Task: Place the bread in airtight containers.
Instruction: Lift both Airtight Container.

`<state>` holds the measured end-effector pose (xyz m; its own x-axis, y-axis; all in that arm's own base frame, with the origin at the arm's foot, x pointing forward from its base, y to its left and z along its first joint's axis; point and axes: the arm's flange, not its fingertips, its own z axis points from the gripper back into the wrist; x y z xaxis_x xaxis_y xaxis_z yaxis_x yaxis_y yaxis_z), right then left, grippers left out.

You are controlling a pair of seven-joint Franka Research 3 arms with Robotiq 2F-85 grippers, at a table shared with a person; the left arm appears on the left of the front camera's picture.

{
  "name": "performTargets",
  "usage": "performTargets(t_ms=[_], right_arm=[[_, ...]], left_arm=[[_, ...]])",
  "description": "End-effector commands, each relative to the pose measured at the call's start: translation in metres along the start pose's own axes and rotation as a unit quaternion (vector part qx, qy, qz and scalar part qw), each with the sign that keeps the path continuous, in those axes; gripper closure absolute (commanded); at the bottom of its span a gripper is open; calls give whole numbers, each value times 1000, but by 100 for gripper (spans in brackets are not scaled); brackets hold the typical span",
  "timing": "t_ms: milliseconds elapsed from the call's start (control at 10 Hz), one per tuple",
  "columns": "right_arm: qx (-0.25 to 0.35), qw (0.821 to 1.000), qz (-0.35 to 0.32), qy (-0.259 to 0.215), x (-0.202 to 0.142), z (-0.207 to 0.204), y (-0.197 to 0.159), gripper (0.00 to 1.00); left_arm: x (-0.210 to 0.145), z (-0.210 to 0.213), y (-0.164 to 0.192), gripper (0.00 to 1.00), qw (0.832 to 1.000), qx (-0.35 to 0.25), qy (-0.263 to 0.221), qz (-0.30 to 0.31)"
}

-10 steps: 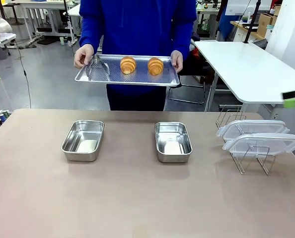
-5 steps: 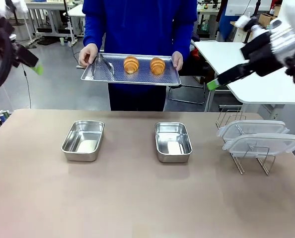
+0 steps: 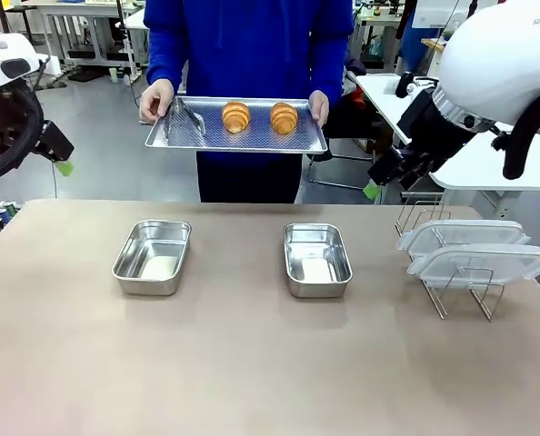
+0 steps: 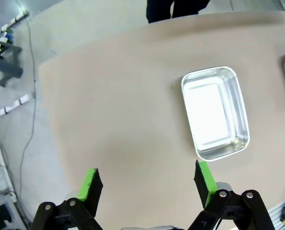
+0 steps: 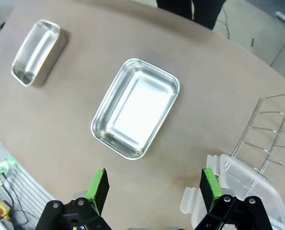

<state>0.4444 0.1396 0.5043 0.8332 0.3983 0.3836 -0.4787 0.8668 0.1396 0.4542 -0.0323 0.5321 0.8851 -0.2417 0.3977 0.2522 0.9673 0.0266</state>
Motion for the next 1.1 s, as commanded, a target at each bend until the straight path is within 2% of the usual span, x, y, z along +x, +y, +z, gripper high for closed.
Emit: performTargets(t_ms=[0, 200, 300, 500, 600, 1000], right_arm=[[-1, 1000, 8, -19, -6, 5, 1, 0], [3, 1000, 0, -6, -1, 3, 0, 0], [-23, 999, -43, 3, 8, -17, 14, 0], [-72, 991, -104, 30, 18, -48, 19, 0], [-79, 989, -120, 42, 21, -64, 21, 0], [-100, 983, -139, 61, 20, -114, 28, 0]], left_arm=[[2, 9, 1, 0, 1000, 13, -17, -5], [2, 5, -1, 0, 1000, 1, -7, -4], [3, -17, -18, 0, 1000, 8, 1, 14], [3, -39, -28, 0, 999, 14, 28, 21], [2, -50, -34, 0, 999, 16, 43, 28], [-2, -106, -57, 0, 997, 0, 70, 40]])
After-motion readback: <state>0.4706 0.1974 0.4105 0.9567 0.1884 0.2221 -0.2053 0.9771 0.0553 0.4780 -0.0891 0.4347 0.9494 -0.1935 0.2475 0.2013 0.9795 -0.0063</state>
